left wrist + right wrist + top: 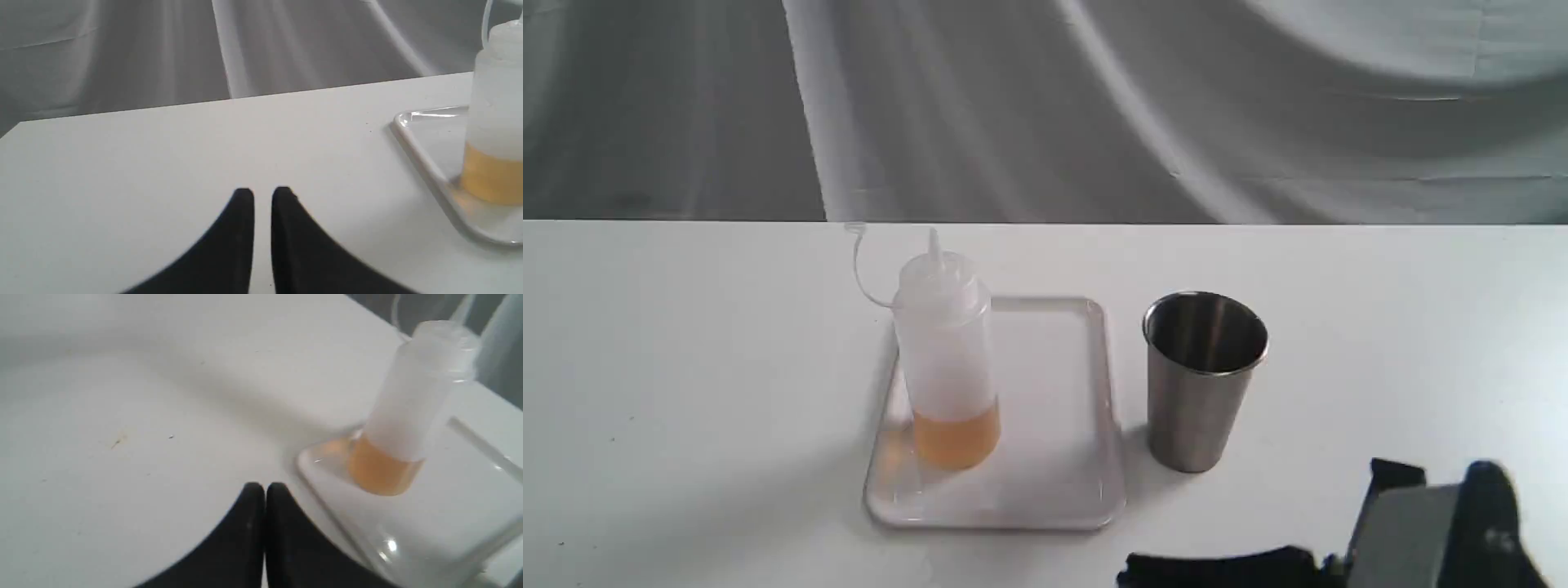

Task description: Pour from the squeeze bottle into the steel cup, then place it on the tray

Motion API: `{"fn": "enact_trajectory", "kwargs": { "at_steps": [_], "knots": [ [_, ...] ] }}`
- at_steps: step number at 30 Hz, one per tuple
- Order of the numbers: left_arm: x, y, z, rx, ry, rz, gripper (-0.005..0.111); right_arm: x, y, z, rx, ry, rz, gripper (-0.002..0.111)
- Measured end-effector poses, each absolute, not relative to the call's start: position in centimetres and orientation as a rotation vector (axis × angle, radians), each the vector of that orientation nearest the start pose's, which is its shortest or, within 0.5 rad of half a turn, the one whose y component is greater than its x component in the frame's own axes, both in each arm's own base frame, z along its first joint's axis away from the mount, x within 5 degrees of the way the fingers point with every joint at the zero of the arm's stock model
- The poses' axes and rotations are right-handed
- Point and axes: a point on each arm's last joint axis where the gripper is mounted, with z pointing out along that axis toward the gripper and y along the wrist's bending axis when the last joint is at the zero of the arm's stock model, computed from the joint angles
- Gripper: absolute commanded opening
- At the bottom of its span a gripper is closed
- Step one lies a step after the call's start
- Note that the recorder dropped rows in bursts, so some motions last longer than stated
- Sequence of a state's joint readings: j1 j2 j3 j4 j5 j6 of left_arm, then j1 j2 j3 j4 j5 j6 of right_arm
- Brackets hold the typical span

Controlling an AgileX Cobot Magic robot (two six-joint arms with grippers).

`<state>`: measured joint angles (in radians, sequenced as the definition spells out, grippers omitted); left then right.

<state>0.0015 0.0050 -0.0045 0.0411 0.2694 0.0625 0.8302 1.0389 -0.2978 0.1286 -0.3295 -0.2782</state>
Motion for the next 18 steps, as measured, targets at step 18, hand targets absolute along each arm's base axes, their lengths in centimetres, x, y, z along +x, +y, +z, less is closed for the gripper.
{"fn": "enact_trajectory", "kwargs": {
  "at_steps": [18],
  "knots": [
    [5.5, 0.1, 19.0, 0.08, 1.752, 0.085, 0.008, 13.6, 6.5, 26.5, -0.491, 1.62, 0.203, 0.0]
  ]
}}
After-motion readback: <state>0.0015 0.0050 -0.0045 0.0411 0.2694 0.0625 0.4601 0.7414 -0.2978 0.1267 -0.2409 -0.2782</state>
